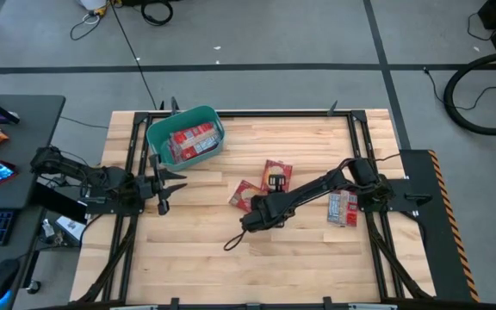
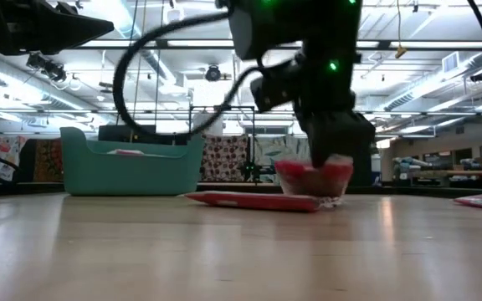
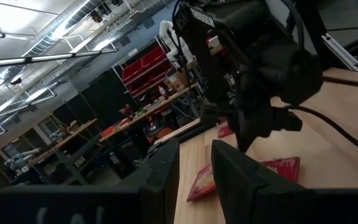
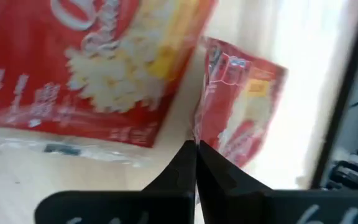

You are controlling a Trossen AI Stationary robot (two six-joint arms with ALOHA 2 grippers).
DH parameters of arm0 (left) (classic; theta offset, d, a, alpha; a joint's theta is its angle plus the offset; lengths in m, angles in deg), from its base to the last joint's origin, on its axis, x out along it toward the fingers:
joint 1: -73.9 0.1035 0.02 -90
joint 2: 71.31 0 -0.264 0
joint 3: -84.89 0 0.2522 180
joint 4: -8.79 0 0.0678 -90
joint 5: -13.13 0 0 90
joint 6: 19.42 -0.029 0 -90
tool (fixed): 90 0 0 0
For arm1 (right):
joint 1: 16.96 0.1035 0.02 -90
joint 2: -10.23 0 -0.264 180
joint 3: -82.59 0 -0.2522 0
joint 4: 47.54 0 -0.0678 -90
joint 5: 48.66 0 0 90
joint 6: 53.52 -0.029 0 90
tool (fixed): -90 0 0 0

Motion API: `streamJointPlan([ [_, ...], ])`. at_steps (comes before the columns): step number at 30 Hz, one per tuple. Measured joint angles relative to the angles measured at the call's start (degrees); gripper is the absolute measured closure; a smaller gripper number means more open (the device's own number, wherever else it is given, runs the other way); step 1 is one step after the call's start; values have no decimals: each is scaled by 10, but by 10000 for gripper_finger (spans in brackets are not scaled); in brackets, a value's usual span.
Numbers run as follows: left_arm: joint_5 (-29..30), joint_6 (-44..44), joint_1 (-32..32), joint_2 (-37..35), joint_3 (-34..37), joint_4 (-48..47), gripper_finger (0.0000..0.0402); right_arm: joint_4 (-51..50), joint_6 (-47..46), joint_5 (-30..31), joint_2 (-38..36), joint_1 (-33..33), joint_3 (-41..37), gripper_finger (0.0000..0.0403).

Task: Sort popcorn bags into baskets
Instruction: Put the red popcorn bag into the green bin

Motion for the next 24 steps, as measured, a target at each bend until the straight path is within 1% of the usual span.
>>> streamJointPlan([
  [8, 0, 14, 0, 0, 0, -2, 304, -70, 10, 52, -2, 0, 80, 398],
  [15, 0, 26, 0, 0, 0, -5, 304, -127, 11, 110, -2, 0, 140, 399],
  [24, 0, 38, 0, 0, 0, -5, 304, -121, 67, 187, -3, -14, 199, 400],
])
